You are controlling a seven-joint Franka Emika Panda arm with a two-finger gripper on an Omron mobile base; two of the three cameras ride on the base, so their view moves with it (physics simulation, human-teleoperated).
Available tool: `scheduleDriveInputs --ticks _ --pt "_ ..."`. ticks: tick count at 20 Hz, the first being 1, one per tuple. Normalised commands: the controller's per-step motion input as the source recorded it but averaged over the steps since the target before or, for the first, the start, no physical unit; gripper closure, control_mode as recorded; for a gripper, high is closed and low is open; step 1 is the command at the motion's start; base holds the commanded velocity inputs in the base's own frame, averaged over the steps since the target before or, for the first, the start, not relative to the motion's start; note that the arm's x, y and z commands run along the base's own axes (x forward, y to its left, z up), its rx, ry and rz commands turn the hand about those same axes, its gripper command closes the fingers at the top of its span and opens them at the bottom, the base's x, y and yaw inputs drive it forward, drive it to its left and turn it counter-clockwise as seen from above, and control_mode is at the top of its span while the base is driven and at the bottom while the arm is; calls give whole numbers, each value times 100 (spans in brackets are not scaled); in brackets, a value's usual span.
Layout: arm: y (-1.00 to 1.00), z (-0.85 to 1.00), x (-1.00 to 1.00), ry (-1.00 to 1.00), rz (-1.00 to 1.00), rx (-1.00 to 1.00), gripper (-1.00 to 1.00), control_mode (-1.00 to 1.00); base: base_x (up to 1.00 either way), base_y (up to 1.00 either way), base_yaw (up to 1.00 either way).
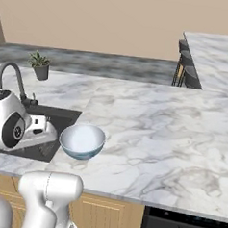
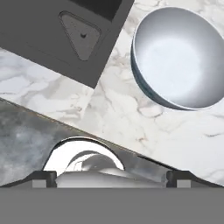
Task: Pick the cup and bowl from the counter and place them on the counter next to the sink.
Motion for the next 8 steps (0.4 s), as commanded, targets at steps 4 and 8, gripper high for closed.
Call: scheduleDriveInputs --ticks 4,8 --pt "-21 40 -78 -15 -27 21 -100 -100 0 0 0" --pt "-24 36 -66 -13 -26 22 -100 -100 0 0 0"
